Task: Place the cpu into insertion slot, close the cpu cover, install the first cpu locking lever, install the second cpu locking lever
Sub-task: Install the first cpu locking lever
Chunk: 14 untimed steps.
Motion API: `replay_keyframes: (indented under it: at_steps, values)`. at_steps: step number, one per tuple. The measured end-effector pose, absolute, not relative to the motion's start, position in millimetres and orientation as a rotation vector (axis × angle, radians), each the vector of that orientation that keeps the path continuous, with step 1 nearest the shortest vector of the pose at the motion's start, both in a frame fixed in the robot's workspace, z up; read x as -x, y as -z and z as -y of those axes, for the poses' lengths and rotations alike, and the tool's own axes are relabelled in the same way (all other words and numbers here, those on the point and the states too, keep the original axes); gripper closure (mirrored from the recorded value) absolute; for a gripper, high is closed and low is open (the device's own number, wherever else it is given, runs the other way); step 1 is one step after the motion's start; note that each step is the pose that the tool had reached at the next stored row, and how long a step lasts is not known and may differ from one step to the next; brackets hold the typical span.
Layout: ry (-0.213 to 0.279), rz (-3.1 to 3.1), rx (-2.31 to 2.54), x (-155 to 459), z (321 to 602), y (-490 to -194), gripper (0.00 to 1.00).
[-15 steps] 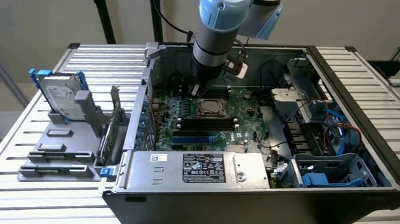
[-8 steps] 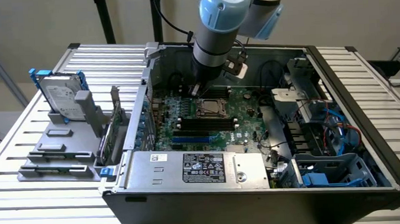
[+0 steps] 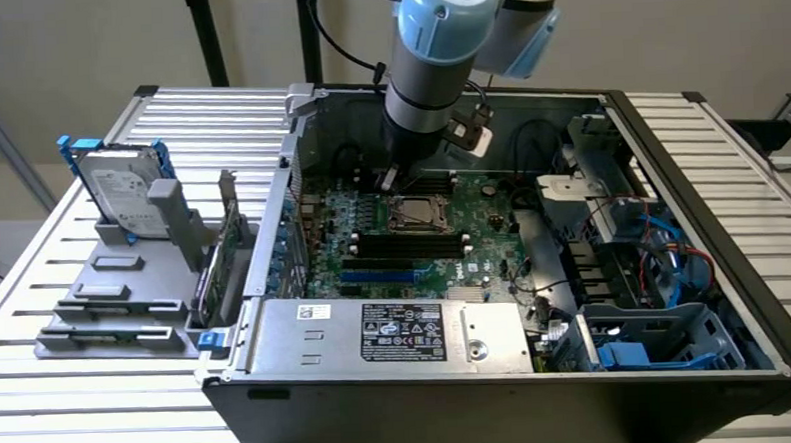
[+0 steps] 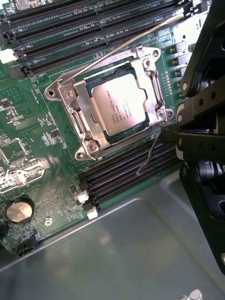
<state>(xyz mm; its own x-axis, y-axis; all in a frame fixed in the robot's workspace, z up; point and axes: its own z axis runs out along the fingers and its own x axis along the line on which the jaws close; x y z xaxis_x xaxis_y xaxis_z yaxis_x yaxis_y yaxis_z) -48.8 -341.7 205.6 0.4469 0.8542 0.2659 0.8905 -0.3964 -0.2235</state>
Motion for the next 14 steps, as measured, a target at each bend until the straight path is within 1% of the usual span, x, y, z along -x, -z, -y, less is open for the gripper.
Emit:
replay_keyframes:
  at_steps: [14]
  values:
    - [0.125, 1.446, 2.393, 44.4, 336.7, -202.9, 0.89]
